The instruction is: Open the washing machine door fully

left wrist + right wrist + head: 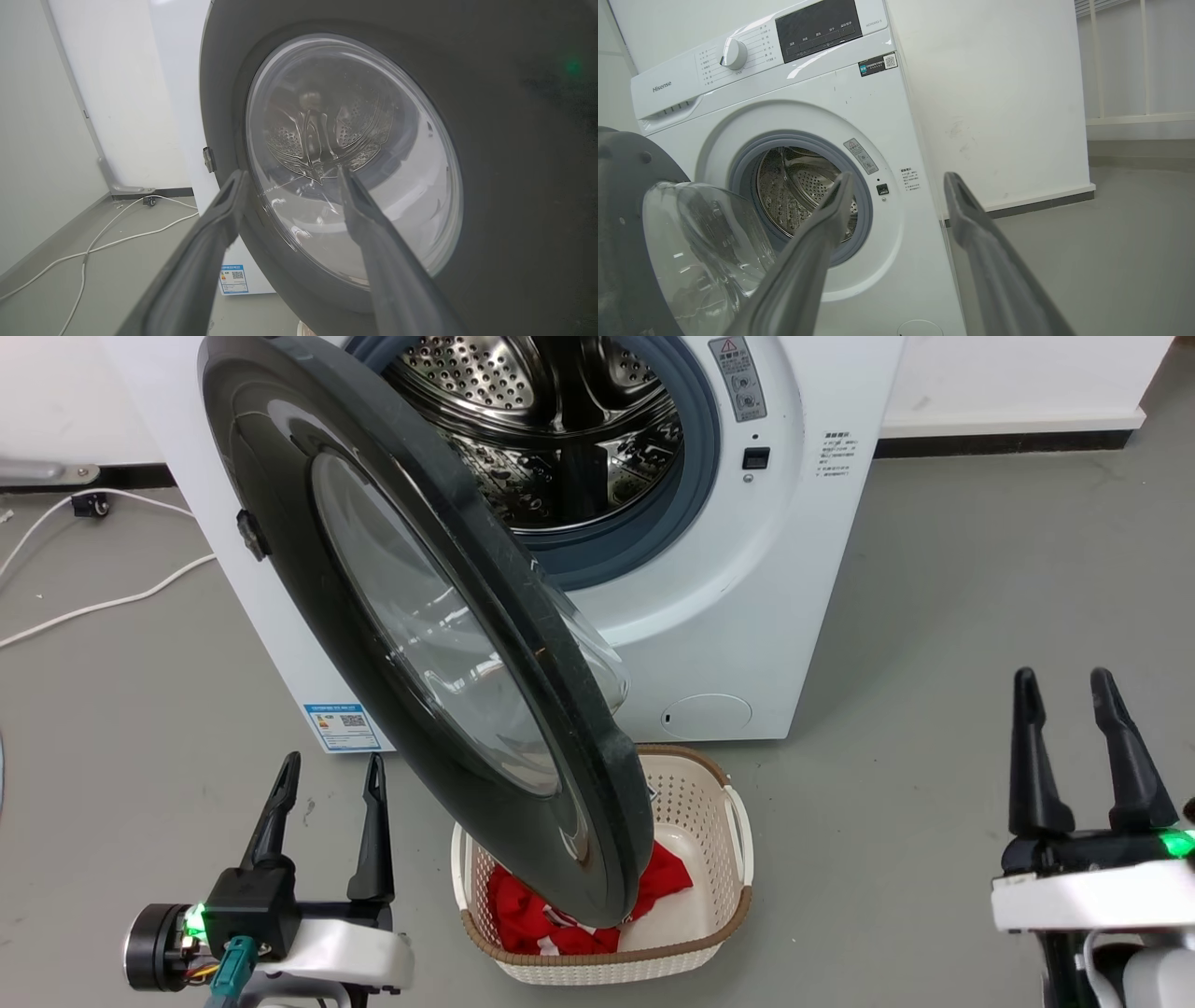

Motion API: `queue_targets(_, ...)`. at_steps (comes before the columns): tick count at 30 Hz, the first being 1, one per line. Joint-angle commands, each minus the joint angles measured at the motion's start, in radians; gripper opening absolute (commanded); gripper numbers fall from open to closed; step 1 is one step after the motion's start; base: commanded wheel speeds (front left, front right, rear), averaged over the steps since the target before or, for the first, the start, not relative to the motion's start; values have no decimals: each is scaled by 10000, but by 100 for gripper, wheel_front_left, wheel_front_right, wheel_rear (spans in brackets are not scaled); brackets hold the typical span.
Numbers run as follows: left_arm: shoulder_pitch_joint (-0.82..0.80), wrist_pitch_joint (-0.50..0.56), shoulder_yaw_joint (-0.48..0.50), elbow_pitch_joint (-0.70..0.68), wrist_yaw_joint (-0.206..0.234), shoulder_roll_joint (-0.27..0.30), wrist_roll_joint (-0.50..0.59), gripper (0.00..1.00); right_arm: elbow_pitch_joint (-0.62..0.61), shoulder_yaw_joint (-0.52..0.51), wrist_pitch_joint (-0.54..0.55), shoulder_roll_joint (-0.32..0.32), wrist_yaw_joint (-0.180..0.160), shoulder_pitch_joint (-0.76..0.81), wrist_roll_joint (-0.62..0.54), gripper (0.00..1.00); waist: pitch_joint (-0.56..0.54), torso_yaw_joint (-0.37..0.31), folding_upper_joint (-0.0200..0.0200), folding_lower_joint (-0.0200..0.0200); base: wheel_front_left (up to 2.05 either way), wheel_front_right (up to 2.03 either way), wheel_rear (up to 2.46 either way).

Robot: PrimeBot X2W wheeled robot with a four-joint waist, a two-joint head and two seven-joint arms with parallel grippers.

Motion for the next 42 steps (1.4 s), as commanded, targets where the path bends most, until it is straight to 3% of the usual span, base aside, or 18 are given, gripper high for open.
queue_targets(1, -141, -26, 24, -8, -11, 19, 68, 100, -318, 24, -45, 92, -3, 258, -740, 100, 15, -9, -1, 1, 0, 0, 0)
queue_targets(5, -134, -26, 41, -49, -2, 18, 66, 100, -1062, 202, -64, 280, -3, 611, -2646, 100, 36, -27, -1, 1, 0, 0, 0)
queue_targets(10, -90, -26, 48, -47, -18, 16, 58, 100, -1200, 307, -68, 489, -5, 1202, -3597, 100, 54, -42, -1, 1, 0, 0, 0)
queue_targets(18, -137, -26, 27, -15, -31, 13, 38, 100, -374, 218, -90, 562, -5, 1320, -3172, 100, 117, -57, -1, 1, 0, 0, 0)
queue_targets(30, -116, -26, -24, -36, 6, 4, 38, 100, -109, 180, -105, 564, -5, 1046, -2947, 100, 168, -32, -1, 1, 0, 0, 0)
queue_targets(31, -119, -26, -23, -79, 16, 3, 50, 93, -121, 181, -106, 564, -5, 1035, -2924, 100, 181, -31, -1, 1, 0, 0, 0)
queue_targets(32, -114, -25, -18, -89, 18, 2, 53, 50, -136, 175, -106, 564, -5, 1025, -2914, 100, 186, -29, -1, 1, 0, 0, 0)
queue_targets(34, -100, -26, -22, -121, 4, 1, 48, 0, -151, 172, -107, 563, -5, 1025, -2893, 100, 200, -26, -1, 1, 0, 0, 0)
queue_targets(42, -352, -25, 43, -676, -34, 0, -75, 0, -189, 136, -107, 564, -5, 1017, -2760, 100, 259, -2, -1, 1, 0, 0, 0)
